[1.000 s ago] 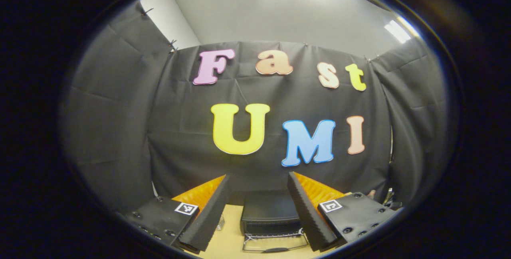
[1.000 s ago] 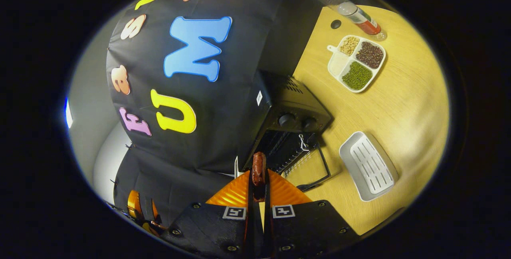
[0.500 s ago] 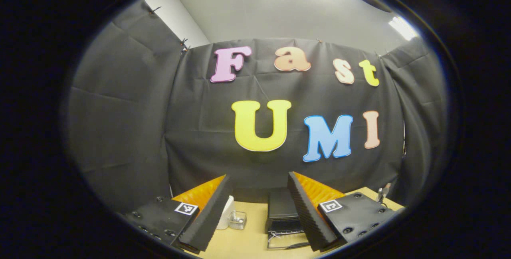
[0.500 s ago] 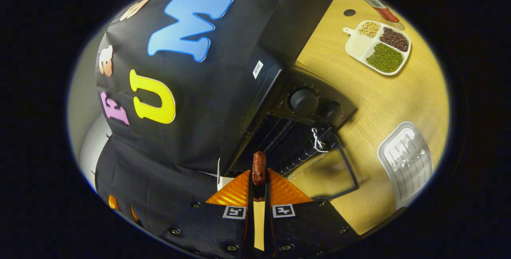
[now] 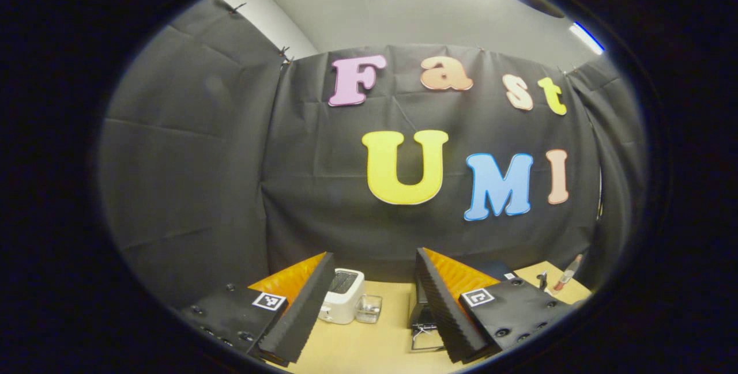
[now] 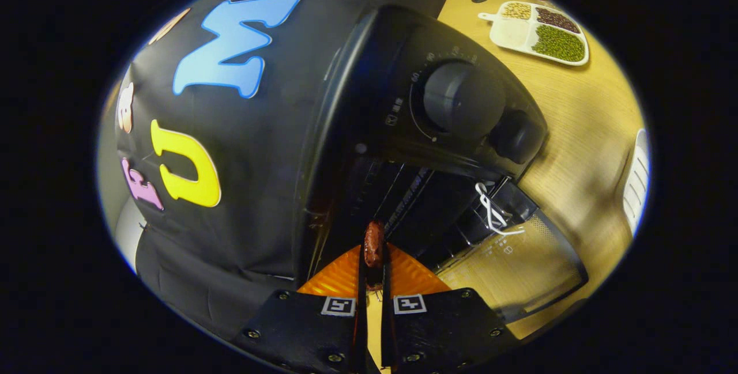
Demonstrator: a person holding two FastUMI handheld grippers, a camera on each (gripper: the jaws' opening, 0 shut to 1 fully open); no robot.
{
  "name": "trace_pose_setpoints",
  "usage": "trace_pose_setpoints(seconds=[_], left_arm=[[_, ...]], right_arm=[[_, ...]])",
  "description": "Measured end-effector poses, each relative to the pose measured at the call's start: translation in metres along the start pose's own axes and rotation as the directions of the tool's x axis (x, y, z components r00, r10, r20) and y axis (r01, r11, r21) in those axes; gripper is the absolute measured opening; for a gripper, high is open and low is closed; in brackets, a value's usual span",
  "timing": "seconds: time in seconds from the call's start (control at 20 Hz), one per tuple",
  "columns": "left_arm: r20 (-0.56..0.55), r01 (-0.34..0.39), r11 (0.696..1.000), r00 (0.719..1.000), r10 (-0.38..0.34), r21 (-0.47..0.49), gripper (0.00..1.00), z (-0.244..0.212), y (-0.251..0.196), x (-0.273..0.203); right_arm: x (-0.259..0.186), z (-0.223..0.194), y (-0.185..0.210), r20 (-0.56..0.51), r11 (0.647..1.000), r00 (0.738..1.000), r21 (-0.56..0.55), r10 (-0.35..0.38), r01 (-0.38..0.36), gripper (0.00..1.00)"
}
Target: Open the electric oven with the left hand, put the food in, and close the electric oven.
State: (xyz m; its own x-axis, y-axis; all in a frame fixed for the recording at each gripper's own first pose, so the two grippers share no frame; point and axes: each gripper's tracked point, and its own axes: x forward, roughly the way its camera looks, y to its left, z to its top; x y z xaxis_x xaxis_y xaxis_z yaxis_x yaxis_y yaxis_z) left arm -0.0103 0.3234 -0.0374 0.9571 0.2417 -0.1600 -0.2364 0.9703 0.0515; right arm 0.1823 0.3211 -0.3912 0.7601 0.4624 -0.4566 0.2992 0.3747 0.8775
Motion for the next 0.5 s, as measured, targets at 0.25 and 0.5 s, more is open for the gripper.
trace_pose_setpoints(seconds=[0.25, 0.5], left_arm=[[-0.013, -0.028, 1.000, 1.000, 0.028, 0.002, 1.00, -0.010, 0.022, 0.005], [-0.013, -0.011, 1.000, 1.000, 0.011, -0.003, 0.95, -0.010, 0.020, 0.017]], right_arm=[[0.027, -0.001, 0.001, 0.048, 0.997, 0.997, -0.044, -0.062, 0.064, 0.13], [0.026, 0.002, -0.022, 0.073, 0.965, 0.975, -0.145, -0.209, 0.218, 0.24]])
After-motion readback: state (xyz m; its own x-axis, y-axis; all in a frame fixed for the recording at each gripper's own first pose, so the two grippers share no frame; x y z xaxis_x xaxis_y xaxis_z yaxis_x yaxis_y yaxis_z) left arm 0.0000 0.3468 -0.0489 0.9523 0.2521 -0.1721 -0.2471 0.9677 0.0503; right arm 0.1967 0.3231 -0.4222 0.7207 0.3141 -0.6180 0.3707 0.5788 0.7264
